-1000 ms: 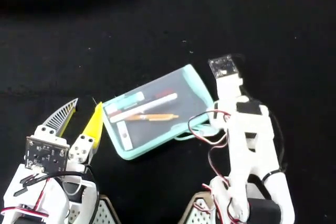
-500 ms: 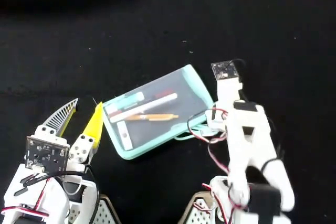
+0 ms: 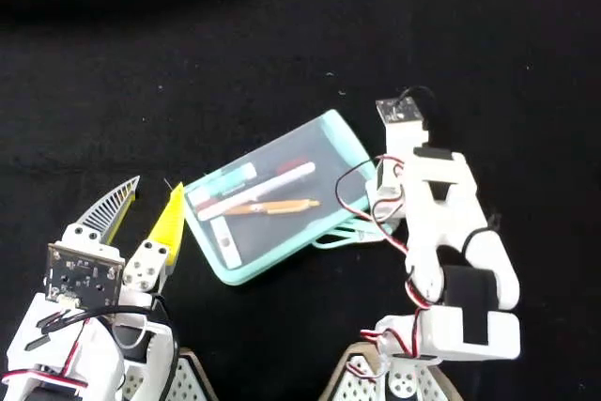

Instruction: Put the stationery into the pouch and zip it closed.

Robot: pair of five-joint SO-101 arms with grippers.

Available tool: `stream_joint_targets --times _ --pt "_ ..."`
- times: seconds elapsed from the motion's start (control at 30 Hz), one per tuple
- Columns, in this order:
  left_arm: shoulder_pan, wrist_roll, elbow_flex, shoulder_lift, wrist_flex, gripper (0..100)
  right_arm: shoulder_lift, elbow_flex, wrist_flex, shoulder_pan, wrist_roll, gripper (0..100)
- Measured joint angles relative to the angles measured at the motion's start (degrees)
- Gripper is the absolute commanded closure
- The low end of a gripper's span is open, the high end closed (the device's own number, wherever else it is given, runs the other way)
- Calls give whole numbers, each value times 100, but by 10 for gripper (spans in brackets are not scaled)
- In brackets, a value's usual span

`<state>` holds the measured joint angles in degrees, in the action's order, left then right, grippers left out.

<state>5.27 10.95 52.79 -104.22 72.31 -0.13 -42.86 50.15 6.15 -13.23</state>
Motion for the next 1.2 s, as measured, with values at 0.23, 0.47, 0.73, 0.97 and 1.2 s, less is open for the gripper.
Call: stream_joint_targets --times 0.23,0.47,0.73,0.97,1.2 --pt "0 0 0 0 0 823 -88 141 -26 0 -149 987" --pt "0 0 26 0 -9 822 -1811 141 624 -281 -440 987" --pt "0 0 703 0 -536 822 -4255 176 1547 -1749 -932 987" --pt "0 0 756 0 -668 824 -4563 1653 2514 -2857 -1134 987" --pt "0 0 756 0 -668 823 -3745 4000 3393 -3982 -1213 987"
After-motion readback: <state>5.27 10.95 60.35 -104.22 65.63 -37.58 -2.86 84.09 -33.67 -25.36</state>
